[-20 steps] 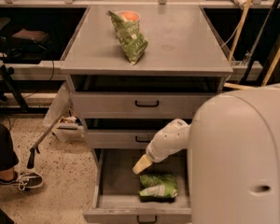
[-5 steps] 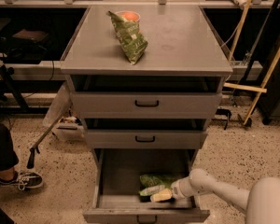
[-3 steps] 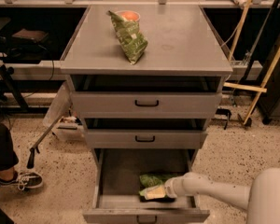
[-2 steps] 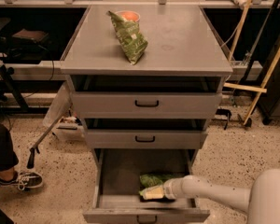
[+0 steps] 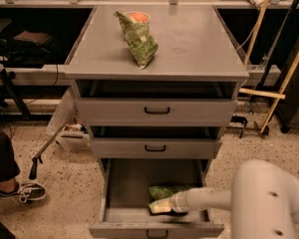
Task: Pick green rice chip bag from bottom drawer and place on counter
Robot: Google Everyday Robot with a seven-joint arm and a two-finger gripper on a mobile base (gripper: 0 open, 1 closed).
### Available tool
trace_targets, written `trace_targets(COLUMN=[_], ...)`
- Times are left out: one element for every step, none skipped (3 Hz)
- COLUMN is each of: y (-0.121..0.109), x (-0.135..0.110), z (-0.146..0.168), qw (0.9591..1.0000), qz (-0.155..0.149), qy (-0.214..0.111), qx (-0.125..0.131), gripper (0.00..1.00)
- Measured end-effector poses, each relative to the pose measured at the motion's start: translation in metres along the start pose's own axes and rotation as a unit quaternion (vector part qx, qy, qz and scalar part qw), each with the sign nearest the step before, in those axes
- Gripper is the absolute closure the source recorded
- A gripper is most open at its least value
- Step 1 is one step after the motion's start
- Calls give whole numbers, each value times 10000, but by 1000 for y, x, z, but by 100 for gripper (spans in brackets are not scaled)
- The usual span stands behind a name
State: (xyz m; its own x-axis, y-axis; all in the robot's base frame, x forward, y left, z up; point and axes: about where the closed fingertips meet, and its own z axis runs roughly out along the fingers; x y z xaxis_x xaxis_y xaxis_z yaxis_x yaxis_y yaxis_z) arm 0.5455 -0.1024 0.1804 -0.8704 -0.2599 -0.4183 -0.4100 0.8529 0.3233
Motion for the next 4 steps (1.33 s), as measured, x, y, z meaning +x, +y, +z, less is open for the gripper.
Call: trace_targets(y=[-17, -21, -21, -21], x=[-1, -6, -6, -6], z=[31, 33, 33, 33], qw=[9971, 9961, 9961, 9961], qz=[643, 731, 730, 730], qy=[4, -36, -35, -35], qx=[409, 497, 496, 496], gripper=[0, 0, 19, 42])
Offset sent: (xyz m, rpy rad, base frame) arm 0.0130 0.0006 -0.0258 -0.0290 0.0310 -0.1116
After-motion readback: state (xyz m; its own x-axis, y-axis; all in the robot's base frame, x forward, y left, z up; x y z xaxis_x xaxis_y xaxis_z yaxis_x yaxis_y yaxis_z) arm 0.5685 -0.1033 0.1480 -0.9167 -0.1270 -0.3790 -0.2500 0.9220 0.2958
